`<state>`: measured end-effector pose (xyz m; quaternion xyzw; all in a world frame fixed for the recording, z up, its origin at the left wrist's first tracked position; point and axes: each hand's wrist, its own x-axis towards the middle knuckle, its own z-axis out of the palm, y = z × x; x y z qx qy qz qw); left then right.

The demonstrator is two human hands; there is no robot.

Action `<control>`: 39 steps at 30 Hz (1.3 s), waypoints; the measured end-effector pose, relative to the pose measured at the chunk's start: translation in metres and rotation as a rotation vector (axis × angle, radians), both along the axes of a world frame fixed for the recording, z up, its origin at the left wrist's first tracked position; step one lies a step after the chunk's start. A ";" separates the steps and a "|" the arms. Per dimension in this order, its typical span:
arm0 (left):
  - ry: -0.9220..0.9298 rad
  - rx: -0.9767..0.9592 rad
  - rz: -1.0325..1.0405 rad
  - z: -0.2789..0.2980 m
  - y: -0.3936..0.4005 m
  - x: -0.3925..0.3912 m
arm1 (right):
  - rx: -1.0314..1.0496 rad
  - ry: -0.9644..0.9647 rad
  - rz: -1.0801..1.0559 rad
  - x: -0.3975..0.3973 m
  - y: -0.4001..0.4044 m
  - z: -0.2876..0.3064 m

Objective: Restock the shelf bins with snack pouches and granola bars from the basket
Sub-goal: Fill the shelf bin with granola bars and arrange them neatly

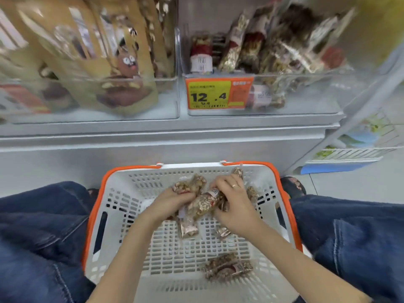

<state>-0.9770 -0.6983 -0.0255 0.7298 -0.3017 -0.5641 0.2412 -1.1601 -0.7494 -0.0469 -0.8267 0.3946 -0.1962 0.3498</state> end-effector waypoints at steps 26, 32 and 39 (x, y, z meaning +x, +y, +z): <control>-0.455 -0.752 -0.030 0.183 -0.235 -0.071 | -0.210 -0.161 -0.079 -0.017 -0.219 0.221; -0.332 -0.829 0.119 0.180 -0.242 -0.061 | -0.375 0.168 -0.302 0.001 -0.202 0.216; -0.590 -0.700 -0.160 0.167 -0.246 -0.060 | -0.062 0.372 -0.360 -0.005 -0.207 0.198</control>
